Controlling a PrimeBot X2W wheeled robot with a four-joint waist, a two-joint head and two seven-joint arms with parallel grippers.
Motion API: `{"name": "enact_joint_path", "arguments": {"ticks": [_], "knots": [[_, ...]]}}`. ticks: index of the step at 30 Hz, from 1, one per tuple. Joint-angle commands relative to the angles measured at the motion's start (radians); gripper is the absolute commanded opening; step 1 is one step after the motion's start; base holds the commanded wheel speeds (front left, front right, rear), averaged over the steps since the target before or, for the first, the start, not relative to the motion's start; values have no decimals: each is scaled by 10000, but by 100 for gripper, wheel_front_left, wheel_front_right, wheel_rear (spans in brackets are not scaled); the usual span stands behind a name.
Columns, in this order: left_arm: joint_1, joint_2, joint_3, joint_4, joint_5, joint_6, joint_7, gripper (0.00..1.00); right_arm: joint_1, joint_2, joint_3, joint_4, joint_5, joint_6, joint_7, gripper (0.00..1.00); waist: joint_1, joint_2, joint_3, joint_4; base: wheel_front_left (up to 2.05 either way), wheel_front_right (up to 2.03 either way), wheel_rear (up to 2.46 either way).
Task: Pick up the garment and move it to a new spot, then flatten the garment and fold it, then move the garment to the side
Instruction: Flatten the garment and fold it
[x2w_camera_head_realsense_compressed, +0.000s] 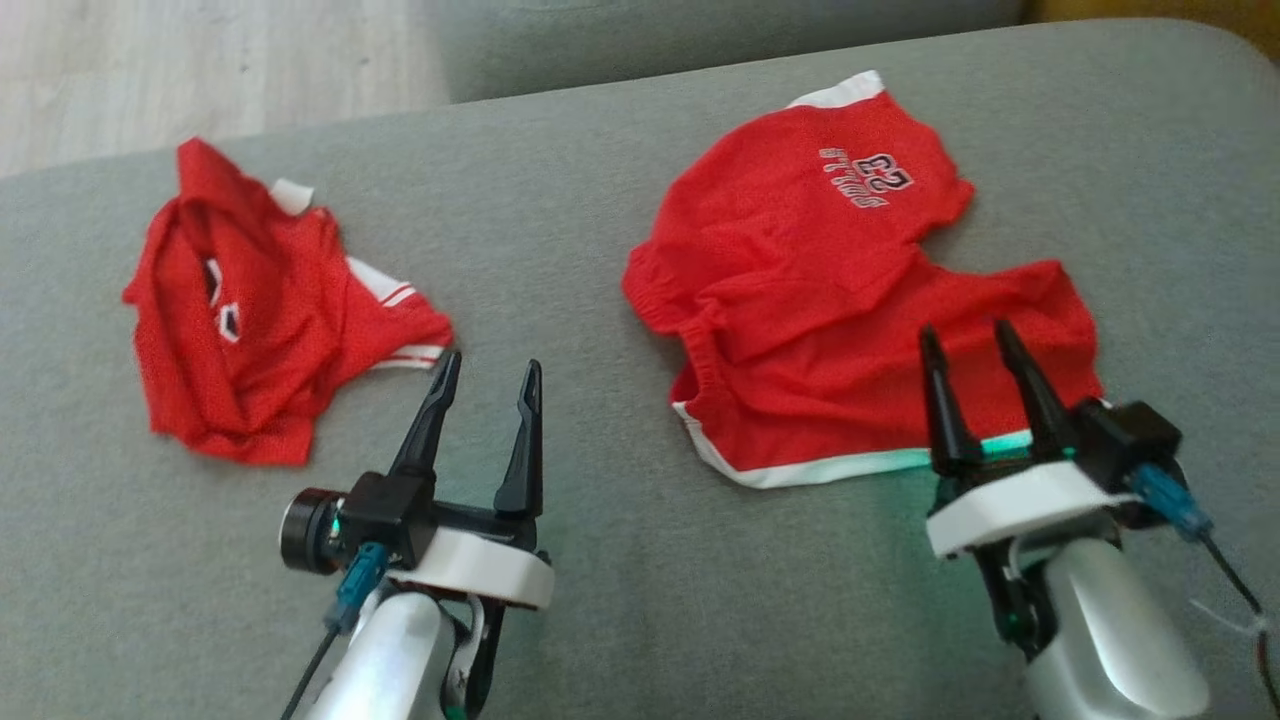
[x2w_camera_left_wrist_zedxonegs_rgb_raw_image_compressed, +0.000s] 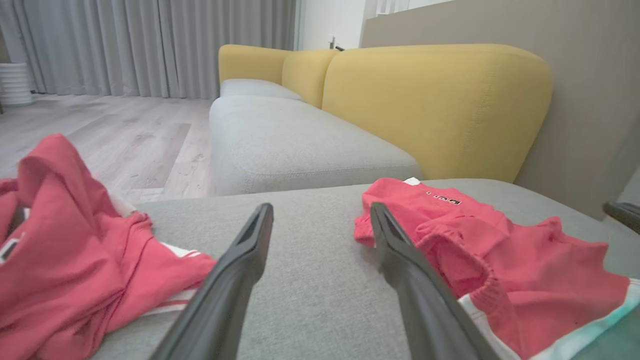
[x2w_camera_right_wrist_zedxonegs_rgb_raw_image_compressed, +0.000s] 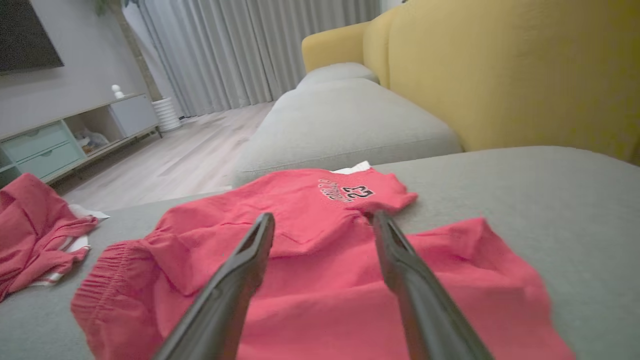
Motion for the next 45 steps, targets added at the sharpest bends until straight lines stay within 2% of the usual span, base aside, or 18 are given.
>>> {"name": "enact_joint_path", "arguments": {"ticks": [1,9,13,17,18,22,26,32,39,45], "knots": [[-148,10,391,-320,89,-26,-95,100,49,51,-18,-415,-3,-7,-118,100,0,-1,-87,-259,0,0,0],[-253,10,323,-362,112,-126,-95,100,538,35,-1651,-306,-1114,-7,-119,100,0,-1,19,-588,0,0,0],[-416,10,148,-314,201,-247,-95,100,521,49,-1728,-345,-1101,-7,-119,100,0,-1,211,-664,0,0,0],[-769,14,-241,-4,503,-694,-95,100,479,52,-1785,-596,-811,-7,-119,100,0,-1,440,-682,0,0,0],[-769,14,-241,-4,503,-694,-95,100,479,52,-1785,-596,-811,-7,-119,100,0,-1,440,-682,0,0,0],[-1330,147,-1104,791,749,-1387,65,100,487,53,-1811,-638,-698,-7,-119,100,0,-1,609,-743,0,0,0],[-1958,455,-1981,1440,934,-1639,724,100,390,53,-1735,-597,-525,-7,-120,100,0,-1,726,-888,0,0,0],[-2520,1063,-2987,1936,829,-1715,1180,100,290,54,-1604,-572,-279,-7,-120,100,0,-1,858,-1109,0,0,0],[-3136,1570,-4111,2136,254,-1721,1176,100,221,54,-1475,-495,-176,-7,-120,100,0,-1,975,-1297,0,0,0],[-3643,1670,-4322,2375,141,-1712,981,100,157,54,-1450,-381,-170,-7,-120,100,0,-1,1089,-1361,0,0,0]]}}
